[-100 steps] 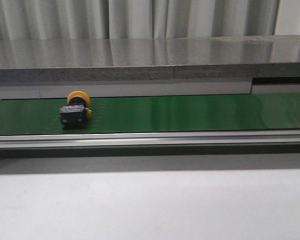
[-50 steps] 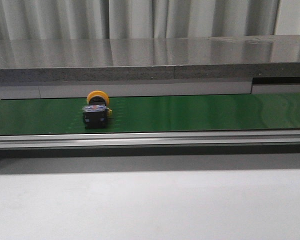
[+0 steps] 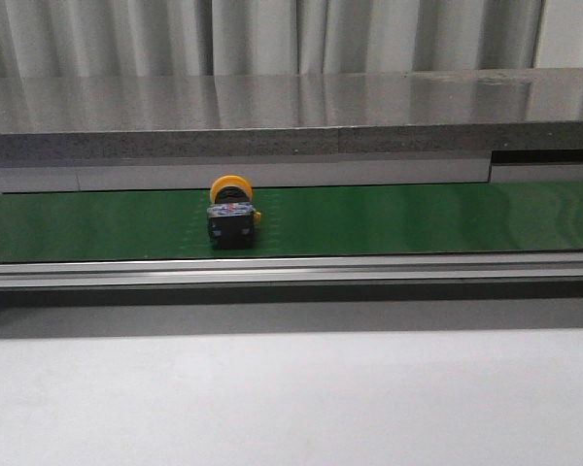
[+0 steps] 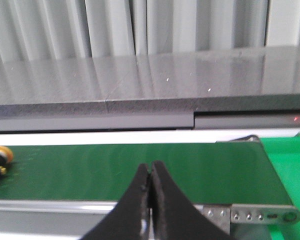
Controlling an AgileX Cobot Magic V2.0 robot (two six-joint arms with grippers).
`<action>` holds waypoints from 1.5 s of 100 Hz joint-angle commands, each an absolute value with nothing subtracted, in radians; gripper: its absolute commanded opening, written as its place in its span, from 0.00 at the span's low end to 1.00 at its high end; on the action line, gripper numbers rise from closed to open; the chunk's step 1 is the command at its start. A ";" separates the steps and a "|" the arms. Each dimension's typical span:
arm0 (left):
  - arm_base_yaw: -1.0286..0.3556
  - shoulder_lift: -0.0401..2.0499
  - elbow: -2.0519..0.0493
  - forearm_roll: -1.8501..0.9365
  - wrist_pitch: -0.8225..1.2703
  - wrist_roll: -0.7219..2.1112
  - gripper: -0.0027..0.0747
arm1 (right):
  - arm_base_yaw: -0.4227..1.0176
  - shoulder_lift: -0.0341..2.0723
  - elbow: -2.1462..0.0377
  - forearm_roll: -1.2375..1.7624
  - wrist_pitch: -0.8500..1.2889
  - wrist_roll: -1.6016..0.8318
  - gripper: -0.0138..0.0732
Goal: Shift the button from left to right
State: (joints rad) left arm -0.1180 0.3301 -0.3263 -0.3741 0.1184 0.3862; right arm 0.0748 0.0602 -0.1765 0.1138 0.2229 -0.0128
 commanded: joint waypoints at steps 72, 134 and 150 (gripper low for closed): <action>-0.127 0.336 -0.353 -0.383 0.039 0.383 0.01 | 0.074 0.809 -0.738 0.147 0.515 -0.014 0.08; -0.127 0.336 -0.353 -0.383 0.039 0.383 0.01 | 0.074 0.855 -0.738 0.153 0.529 -0.014 0.85; -0.127 0.336 -0.353 -0.383 0.039 0.383 0.01 | 0.074 0.857 -0.739 0.174 0.524 -0.014 0.89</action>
State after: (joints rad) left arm -0.1180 0.3301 -0.3263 -0.3741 0.1168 0.3862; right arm 0.0748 0.8565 -0.7014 0.1585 0.5891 -0.0128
